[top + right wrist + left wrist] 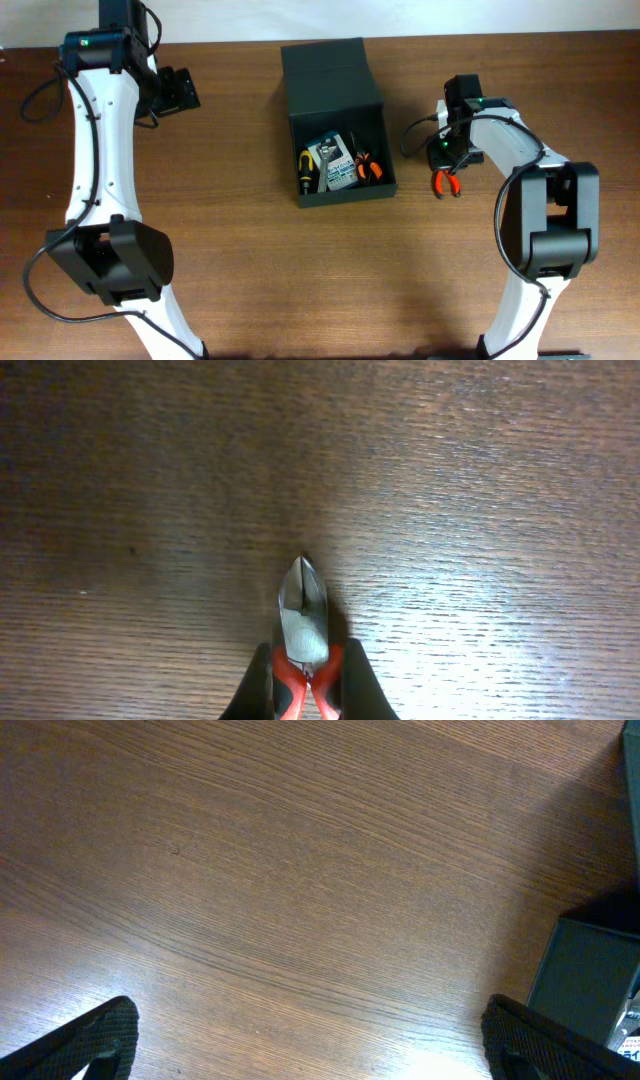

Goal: Pack container

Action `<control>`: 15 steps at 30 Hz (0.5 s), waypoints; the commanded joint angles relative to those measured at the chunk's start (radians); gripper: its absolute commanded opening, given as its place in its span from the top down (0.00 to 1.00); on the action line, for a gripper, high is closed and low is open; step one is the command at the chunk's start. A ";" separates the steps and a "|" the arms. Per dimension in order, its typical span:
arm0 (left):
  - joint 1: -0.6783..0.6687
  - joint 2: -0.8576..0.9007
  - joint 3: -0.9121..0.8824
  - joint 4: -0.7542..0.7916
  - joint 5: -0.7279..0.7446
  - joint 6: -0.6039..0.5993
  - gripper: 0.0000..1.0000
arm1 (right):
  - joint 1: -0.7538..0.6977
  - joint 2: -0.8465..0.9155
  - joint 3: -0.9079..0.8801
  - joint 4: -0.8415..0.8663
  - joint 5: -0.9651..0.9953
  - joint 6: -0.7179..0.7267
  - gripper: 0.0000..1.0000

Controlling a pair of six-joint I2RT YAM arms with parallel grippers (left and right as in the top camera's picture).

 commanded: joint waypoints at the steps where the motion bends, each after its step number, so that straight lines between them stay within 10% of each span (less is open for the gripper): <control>1: 0.002 0.000 0.016 0.002 -0.015 0.012 0.01 | -0.005 0.039 0.019 -0.023 0.044 0.010 0.96; 15: 0.002 0.000 0.016 0.002 -0.015 0.012 0.01 | -0.005 0.037 0.103 -0.069 0.040 0.025 0.96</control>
